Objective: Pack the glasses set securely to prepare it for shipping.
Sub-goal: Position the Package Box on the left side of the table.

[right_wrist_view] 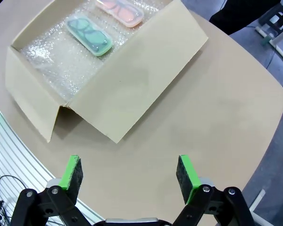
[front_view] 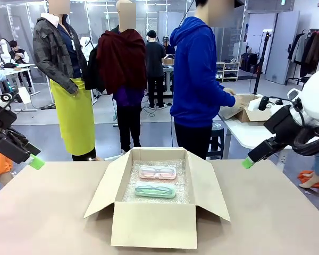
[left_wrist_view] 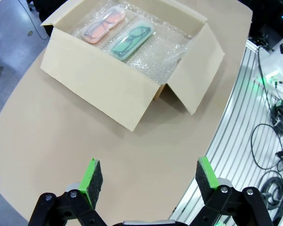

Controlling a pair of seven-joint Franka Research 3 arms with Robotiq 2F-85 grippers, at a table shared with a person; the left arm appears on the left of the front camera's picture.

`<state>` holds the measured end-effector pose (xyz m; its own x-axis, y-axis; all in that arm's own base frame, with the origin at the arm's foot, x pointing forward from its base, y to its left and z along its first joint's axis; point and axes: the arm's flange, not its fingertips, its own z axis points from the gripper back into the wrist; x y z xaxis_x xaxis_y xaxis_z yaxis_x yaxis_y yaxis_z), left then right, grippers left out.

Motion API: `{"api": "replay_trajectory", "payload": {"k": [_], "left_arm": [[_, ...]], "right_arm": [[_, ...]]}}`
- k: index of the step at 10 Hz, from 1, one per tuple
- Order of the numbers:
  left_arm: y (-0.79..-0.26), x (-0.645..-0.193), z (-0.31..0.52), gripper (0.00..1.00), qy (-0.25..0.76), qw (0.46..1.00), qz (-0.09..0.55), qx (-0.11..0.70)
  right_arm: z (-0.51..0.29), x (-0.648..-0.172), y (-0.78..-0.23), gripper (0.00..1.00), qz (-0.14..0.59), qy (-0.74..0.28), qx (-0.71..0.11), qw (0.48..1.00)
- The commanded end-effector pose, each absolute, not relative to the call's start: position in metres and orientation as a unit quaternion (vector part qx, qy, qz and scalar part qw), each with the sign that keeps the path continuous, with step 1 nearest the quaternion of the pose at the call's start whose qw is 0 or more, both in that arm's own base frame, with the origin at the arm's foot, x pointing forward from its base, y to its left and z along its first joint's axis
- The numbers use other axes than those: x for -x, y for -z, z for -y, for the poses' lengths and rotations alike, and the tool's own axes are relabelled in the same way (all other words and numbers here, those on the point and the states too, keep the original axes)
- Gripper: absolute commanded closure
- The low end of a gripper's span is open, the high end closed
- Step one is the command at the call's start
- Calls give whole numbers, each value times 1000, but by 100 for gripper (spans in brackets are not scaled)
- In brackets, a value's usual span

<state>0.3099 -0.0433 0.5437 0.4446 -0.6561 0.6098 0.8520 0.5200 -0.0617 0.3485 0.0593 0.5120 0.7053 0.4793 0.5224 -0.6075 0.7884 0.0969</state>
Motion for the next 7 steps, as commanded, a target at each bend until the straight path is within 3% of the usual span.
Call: {"api": "replay_trajectory", "payload": {"k": [1, 5, 7], "left_arm": [[-544, -309, 42, 0, 461, 821, 273, 196], [-544, -310, 43, 0, 454, 830, 267, 183], [-559, -356, 52, 0, 393, 862, 212, 241]], "right_arm": [[-59, -350, -511, 0, 244, -299, -131, 913], [-59, -350, -511, 0, 244, -299, -131, 913], [-59, -350, -511, 0, 244, -299, -131, 913]]}}
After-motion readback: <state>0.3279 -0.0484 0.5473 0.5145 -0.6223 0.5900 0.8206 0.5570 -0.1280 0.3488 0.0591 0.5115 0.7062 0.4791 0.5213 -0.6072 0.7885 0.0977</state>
